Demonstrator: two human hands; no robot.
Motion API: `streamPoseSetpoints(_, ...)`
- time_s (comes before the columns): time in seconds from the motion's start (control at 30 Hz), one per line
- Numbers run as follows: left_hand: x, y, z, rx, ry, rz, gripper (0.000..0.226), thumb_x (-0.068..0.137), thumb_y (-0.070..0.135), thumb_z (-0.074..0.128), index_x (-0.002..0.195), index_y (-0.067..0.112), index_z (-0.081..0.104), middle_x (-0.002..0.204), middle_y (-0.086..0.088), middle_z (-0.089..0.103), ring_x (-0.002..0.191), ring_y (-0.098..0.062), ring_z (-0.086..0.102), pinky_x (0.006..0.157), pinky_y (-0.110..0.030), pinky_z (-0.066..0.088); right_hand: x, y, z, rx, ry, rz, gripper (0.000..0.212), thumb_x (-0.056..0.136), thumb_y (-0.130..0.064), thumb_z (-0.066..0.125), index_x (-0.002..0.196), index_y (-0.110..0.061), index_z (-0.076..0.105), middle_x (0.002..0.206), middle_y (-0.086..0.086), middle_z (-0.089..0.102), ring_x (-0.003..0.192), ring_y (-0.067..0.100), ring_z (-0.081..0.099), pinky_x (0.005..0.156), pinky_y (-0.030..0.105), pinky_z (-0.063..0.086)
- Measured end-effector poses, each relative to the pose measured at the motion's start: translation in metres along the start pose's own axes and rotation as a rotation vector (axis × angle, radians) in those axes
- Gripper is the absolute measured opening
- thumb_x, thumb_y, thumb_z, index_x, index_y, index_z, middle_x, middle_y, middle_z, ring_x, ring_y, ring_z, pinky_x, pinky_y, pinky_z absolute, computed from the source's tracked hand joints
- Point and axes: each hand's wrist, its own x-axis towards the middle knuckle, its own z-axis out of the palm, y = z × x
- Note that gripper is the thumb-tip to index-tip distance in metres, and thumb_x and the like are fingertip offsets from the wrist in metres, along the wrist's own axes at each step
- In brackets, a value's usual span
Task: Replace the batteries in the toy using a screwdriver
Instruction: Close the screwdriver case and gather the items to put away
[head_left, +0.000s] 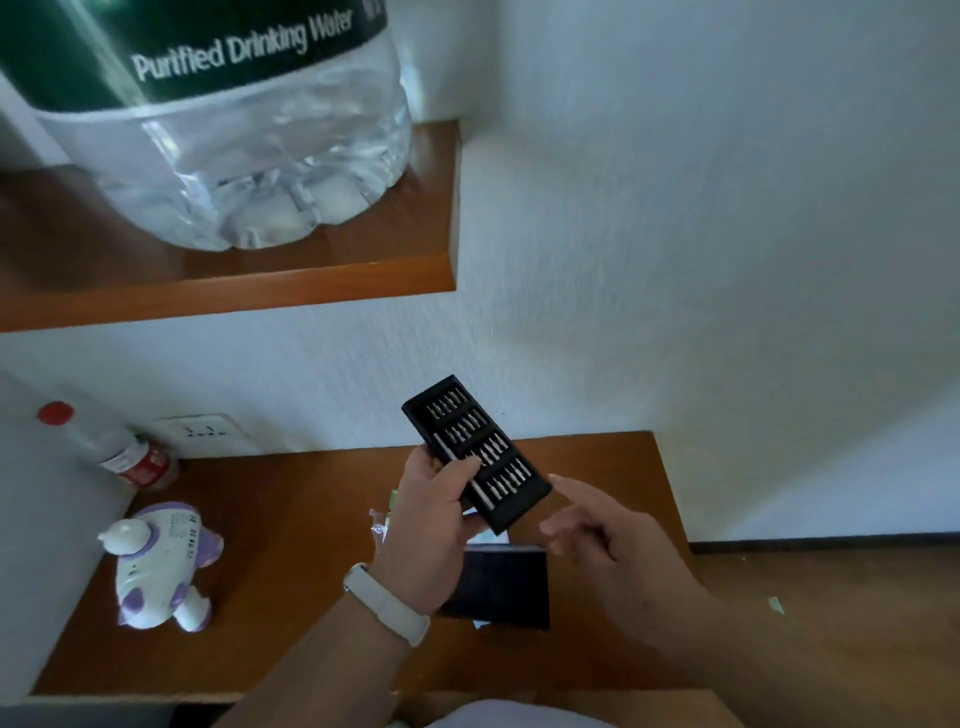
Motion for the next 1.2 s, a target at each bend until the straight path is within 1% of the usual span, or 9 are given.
streamPoseSetpoints(0.07,0.001,0.003,0.001,-0.005,0.002,0.005,0.030,0.100,0.005,0.050,0.128,0.013,0.055,0.120,-0.015,0.070,0.105,-0.032,0.069,0.065,-0.035,0.059,0.004,0.006,0.007,0.001,0.040,0.083,0.049,0.098,-0.009,0.053,0.132,-0.043,0.045,0.087,-0.017,0.068,0.076,0.006,0.066,0.072,0.028,0.058)
streamPoseSetpoints(0.23,-0.006,-0.001,-0.032,-0.063,0.092,-0.026,0.030,0.100,0.004,0.048,0.127,0.016,0.057,0.114,-0.010,0.073,0.095,-0.025,0.073,0.064,-0.036,0.060,-0.001,0.038,0.045,-0.098,-0.056,0.217,0.032,0.098,-0.015,0.053,0.126,-0.030,0.055,0.090,-0.013,0.063,0.063,0.004,0.057,0.058,0.015,0.047)
streamPoseSetpoints(0.4,-0.010,-0.010,-0.090,-0.128,0.279,-0.076,0.032,0.102,0.005,0.047,0.130,0.017,0.057,0.121,-0.013,0.070,0.108,-0.033,0.069,0.066,-0.040,0.060,-0.006,0.063,0.087,-0.112,-0.221,0.287,0.020,0.098,-0.020,0.052,0.106,-0.035,0.062,0.105,-0.016,0.063,0.089,0.004,0.060,0.063,0.009,0.046)
streamPoseSetpoints(0.5,-0.011,-0.016,-0.109,-0.126,0.358,-0.102,0.031,0.101,0.007,0.047,0.130,0.016,0.055,0.124,-0.015,0.068,0.110,-0.036,0.067,0.069,-0.043,0.059,-0.002,0.072,0.109,-0.142,-0.289,0.286,0.020,0.098,-0.022,0.053,0.115,-0.029,0.062,0.130,-0.008,0.059,0.105,0.005,0.058,0.063,0.007,0.045)
streamPoseSetpoints(0.67,-0.008,-0.017,-0.119,-0.141,0.371,-0.114,0.032,0.101,0.005,0.048,0.130,0.016,0.056,0.122,-0.015,0.068,0.108,-0.035,0.068,0.069,-0.044,0.059,0.009,0.072,0.122,-0.172,-0.304,0.262,0.021,0.098,-0.021,0.053,0.116,-0.026,0.063,0.138,-0.003,0.056,0.112,0.010,0.057,0.064,0.009,0.046)
streamPoseSetpoints(0.77,-0.005,-0.015,-0.122,-0.151,0.373,-0.109,0.031,0.101,0.005,0.048,0.128,0.016,0.056,0.121,-0.014,0.069,0.108,-0.035,0.068,0.074,-0.046,0.059,0.019,0.064,0.135,-0.256,-0.429,0.142,0.020,0.099,-0.023,0.051,0.117,-0.025,0.062,0.134,-0.005,0.058,0.120,0.012,0.052,0.081,0.015,0.047)
streamPoseSetpoints(0.83,-0.004,-0.013,-0.125,-0.153,0.379,-0.115,0.031,0.101,0.005,0.048,0.130,0.015,0.056,0.121,-0.014,0.069,0.108,-0.034,0.068,0.069,-0.042,0.059,0.027,0.053,0.151,-0.321,-0.576,0.012,0.028,0.098,-0.028,0.051,0.125,-0.025,0.058,0.125,-0.006,0.058,0.112,0.010,0.053,0.094,0.026,0.046)
streamPoseSetpoints(1.03,-0.008,-0.017,-0.143,-0.164,0.442,-0.100,0.029,0.101,0.006,0.047,0.128,0.015,0.056,0.117,-0.013,0.071,0.100,-0.030,0.072,0.061,-0.037,0.059,0.046,0.028,0.229,-0.441,-0.898,-0.395,0.050,0.093,-0.039,0.057,0.136,-0.015,0.047,0.128,0.005,0.049,0.100,0.024,0.059,0.080,0.040,0.053)
streamPoseSetpoints(1.2,-0.019,-0.027,-0.168,-0.211,0.523,-0.102,0.029,0.100,0.006,0.049,0.128,0.014,0.056,0.118,-0.015,0.071,0.097,-0.028,0.073,0.067,-0.040,0.060,0.047,0.024,0.271,-0.665,-1.039,-0.559,0.025,0.095,-0.019,0.052,0.115,-0.004,0.054,0.114,0.015,0.048,0.082,0.035,0.058,0.056,0.039,0.043)
